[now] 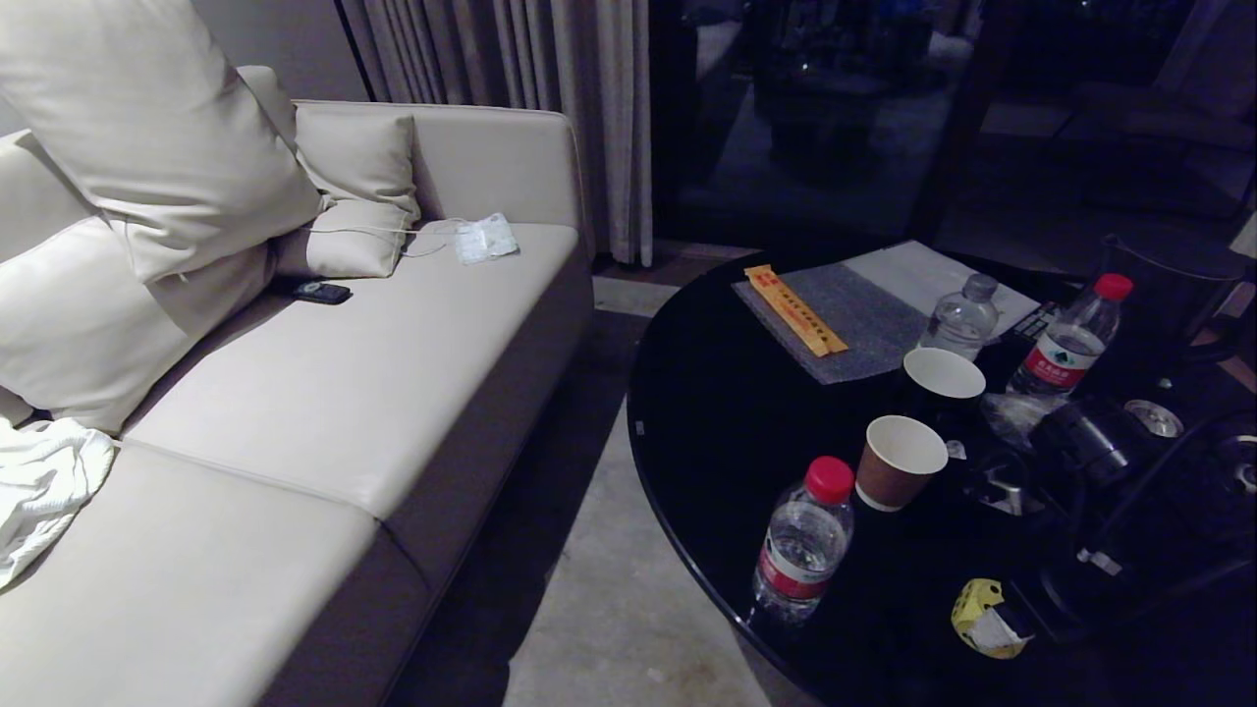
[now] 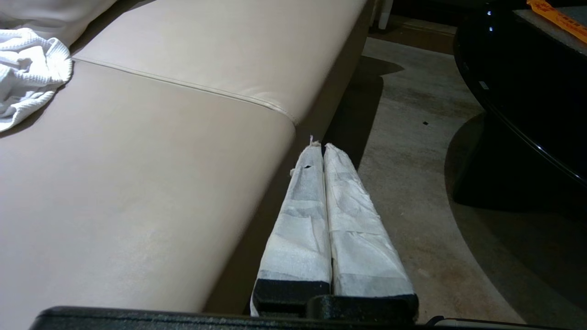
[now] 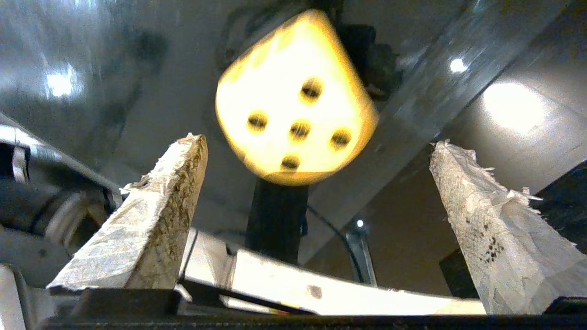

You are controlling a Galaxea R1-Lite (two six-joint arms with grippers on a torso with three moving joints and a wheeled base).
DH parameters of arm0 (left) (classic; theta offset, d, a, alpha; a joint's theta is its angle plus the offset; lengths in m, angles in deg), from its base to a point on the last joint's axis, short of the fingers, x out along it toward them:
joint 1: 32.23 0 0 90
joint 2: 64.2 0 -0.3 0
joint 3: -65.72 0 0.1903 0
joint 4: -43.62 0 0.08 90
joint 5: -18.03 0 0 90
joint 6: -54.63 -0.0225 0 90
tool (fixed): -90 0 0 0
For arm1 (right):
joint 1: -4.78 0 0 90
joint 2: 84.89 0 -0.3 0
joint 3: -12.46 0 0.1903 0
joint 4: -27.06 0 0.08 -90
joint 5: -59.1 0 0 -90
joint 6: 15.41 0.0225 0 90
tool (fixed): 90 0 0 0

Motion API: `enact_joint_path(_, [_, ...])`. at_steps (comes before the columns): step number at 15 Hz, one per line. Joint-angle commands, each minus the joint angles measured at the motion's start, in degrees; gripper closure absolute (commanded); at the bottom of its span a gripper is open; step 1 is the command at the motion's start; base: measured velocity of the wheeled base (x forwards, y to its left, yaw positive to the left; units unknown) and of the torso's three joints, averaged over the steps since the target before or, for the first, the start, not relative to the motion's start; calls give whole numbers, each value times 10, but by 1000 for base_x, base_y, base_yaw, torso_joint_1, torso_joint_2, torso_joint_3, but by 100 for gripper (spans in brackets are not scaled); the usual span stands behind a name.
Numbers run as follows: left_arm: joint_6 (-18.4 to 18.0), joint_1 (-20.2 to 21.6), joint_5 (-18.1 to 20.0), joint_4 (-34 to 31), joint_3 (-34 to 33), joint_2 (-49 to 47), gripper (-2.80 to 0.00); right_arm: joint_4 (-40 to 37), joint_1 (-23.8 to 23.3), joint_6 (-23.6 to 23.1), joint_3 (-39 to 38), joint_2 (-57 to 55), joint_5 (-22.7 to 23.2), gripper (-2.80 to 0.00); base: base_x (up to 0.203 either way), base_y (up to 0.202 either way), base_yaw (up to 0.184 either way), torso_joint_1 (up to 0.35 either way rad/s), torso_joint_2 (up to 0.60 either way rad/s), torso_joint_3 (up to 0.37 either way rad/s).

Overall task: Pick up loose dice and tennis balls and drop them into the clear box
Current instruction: Pick up toys out of the box

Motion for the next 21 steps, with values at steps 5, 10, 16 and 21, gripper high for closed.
enact_joint_path(5, [1, 0, 0, 0, -1, -1, 0, 49, 2, 2, -5, -26, 0, -280, 0, 0, 0, 0, 0, 0])
enact_joint_path(10, [1, 0, 0, 0, -1, -1, 0, 49, 14, -2, 7, -39, -1, -280, 0, 0, 0, 0, 0, 0])
enact_joint_path(16, [1, 0, 0, 0, -1, -1, 0, 49, 6, 0, 8, -50, -4, -280, 0, 0, 0, 0, 0, 0])
enact_joint_path(21, [1, 0, 0, 0, -1, -1, 0, 51, 9, 0, 23, -75, -4, -280, 0, 0, 0, 0, 0, 0])
